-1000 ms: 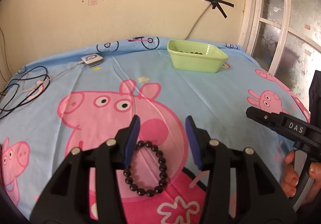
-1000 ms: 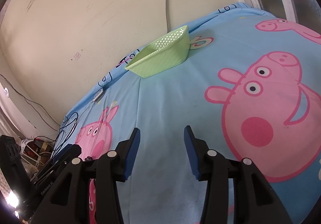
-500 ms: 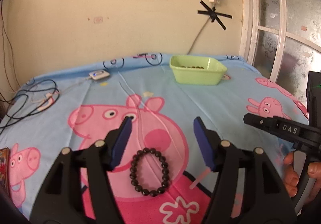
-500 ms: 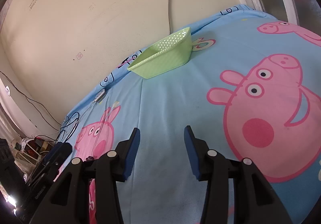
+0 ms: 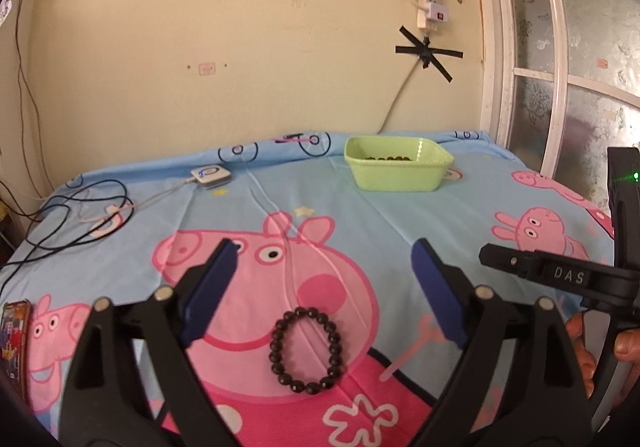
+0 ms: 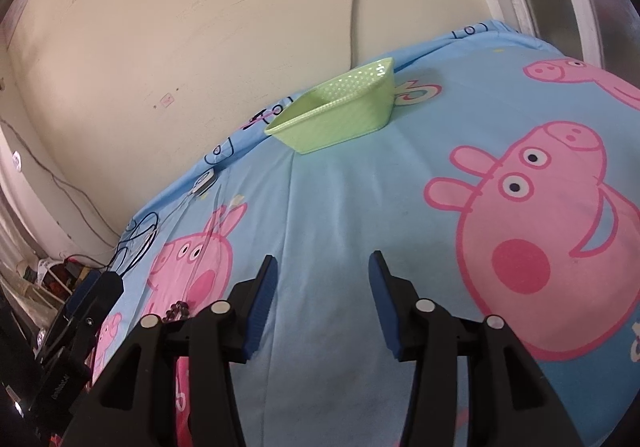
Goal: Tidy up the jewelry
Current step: 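Move the open left tool toward the black bead bracelet on the sheet, then grasp the black bead bracelet with the left tool while the right tool grasps it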
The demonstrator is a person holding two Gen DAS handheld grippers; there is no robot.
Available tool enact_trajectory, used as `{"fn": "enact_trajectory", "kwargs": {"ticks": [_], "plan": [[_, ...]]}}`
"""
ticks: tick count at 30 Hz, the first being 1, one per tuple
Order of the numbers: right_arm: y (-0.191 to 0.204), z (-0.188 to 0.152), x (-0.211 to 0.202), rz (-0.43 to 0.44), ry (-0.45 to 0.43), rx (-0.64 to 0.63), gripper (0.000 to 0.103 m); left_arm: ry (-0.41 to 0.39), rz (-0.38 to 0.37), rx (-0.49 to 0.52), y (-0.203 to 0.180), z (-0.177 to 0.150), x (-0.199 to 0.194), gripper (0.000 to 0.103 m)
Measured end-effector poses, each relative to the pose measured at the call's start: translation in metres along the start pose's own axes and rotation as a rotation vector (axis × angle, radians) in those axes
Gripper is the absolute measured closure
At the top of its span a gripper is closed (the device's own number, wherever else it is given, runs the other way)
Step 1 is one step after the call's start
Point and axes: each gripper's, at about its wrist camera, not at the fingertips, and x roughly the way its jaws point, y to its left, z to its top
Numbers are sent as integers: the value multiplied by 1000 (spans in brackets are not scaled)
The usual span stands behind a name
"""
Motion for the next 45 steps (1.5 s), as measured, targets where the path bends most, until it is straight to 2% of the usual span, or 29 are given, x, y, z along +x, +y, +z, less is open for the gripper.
{"fn": "enact_trajectory", "kwargs": {"ticks": [5, 10, 13, 16, 17, 19, 22, 25, 26, 28, 30, 33, 36, 41, 45], "plan": [[6, -6, -7, 28, -11, -21, 69, 9, 1, -14, 2, 1, 2, 12], [7, -17, -10, 65, 39, -21, 67, 19, 12, -51, 9, 0, 3, 9], [6, -20, -19, 91, 19, -20, 63, 14, 13, -52, 9, 0, 2, 8], [11, -26, -27, 149, 1, -33, 44, 2, 12, -50, 9, 0, 0, 6], [15, -30, -26, 184, 11, -49, 33, 1, 10, -53, 9, -1, 0, 6], [25, -31, -24, 239, 39, -93, 29, 28, -2, -73, 17, 0, 2, 6], [37, -26, -31, 208, 11, -171, 29, 106, -15, -106, 46, 1, 4, 10], [42, -19, -38, 154, -26, -233, 29, 176, -63, -224, 88, 1, 0, 16], [43, -18, -36, 145, -14, -249, 31, 215, -103, -268, 102, -1, 0, 18], [47, -19, -27, 143, 35, -275, 39, 264, -147, -288, 111, -4, 0, 29], [53, -20, -10, 140, 123, -329, 55, 303, -169, -267, 110, -9, -1, 36], [61, -20, 13, 185, 250, -360, 73, 356, -224, -253, 102, -17, 3, 41], [74, -19, 26, 207, 313, -409, 87, 400, -232, -223, 89, -20, 15, 44], [110, -15, 45, 200, 347, -561, 99, 484, -244, -175, 70, -29, 37, 54], [128, -6, 66, 220, 383, -604, 103, 505, -163, -108, 61, -34, 40, 77]]}}
